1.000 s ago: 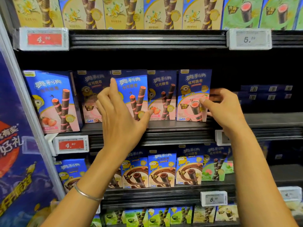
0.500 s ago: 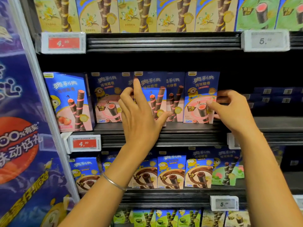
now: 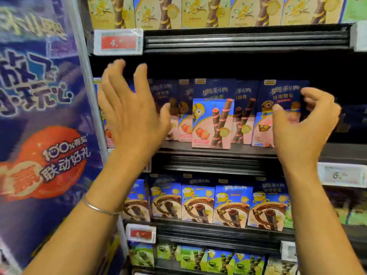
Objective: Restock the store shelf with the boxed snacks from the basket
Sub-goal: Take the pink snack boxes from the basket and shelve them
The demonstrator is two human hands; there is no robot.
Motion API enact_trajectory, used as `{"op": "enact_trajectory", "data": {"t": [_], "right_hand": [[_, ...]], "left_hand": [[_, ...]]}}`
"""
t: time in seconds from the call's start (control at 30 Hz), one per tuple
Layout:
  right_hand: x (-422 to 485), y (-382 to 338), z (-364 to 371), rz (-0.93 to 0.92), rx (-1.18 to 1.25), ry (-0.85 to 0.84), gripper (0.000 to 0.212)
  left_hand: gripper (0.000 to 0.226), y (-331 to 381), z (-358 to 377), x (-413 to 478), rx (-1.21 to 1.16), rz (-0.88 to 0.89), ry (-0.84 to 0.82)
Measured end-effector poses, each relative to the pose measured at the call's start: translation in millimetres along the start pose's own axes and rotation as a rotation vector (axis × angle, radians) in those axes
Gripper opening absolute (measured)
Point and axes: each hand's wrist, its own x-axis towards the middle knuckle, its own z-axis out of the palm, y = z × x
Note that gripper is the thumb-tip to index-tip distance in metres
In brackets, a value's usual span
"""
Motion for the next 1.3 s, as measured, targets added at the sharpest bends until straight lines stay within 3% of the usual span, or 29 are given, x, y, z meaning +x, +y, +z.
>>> {"op": "enact_trajectory", "data": {"t": [0.13, 0.3, 0.5, 0.7, 1.03, 1.3], "right_hand": [[-18.3, -27.6, 18.7, -0.13, 0.02, -0.063, 0.046], [-23.5, -41.4, 42.6, -0.223, -0.069, -0.253, 0.056], [-16.8, -38.9, 62.5, -0.19, -0.196, -0.349, 0.075], [-14.0, -38.7, 60.6, -0.19, -0.156, -0.32, 0.07], [-15.7, -46.8, 61.1, -0.179, -0.107, -0.353, 0.077], [-27.9, -51.1, 69.0, -0.159, -0.174, -0.32, 0.088]], "left_hand": [[0.074, -11.8, -6.5, 11.5, 0.18, 0.018, -0.112], [0.057, -17.7, -8.1, 13.5, 0.221, 0.087, -0.084], [0.058, -19.6, -7.4, 11.0, 0.017, 0.148, -0.035], [0.059, 2.7, -2.0, 4.7, -0.275, 0.18, -0.055], [0.069, 23.9, 17.2, -3.6, -0.432, 0.159, -0.044], [0.11, 18.6, 25.3, -24.1, -0.656, -0.048, -0.008]]}}
